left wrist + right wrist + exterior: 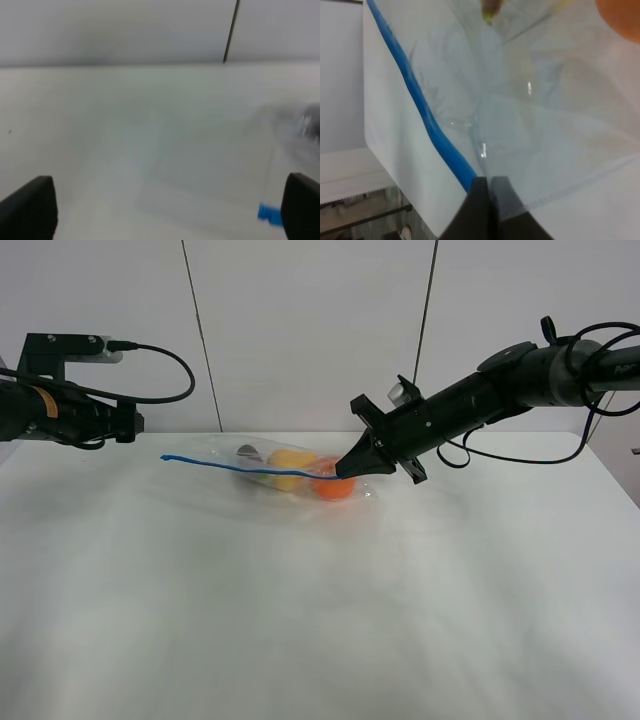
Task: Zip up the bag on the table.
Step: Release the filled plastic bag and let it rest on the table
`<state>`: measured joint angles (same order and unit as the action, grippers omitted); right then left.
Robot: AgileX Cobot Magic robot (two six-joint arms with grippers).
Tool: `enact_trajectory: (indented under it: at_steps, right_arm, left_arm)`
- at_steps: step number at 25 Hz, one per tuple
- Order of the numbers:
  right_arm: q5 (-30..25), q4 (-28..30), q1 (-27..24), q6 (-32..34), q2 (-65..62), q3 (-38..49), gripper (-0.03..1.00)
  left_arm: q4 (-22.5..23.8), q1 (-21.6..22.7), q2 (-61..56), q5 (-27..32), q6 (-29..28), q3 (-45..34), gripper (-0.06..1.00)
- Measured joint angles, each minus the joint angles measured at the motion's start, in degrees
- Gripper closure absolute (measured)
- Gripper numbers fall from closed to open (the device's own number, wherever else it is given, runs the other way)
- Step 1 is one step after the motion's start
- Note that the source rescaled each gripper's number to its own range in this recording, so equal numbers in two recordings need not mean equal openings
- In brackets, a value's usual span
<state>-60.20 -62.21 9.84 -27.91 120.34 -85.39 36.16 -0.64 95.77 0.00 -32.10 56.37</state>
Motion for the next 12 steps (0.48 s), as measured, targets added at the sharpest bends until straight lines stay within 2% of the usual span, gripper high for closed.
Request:
enact_trajectory:
  at_steps: [6, 12]
  right_arm:
    - [0.0, 0.0, 0.0, 0.0, 0.0, 0.0, 0.97]
    - [0.0, 0.0, 0.0, 0.0, 0.0, 0.0, 0.97]
  left_arm:
    - [-0.1, -3.2, 0.0, 9.3, 0.2, 4.6, -0.06]
    - [0.7, -3.8, 0.0, 10.2, 7.8, 7.3, -0.06]
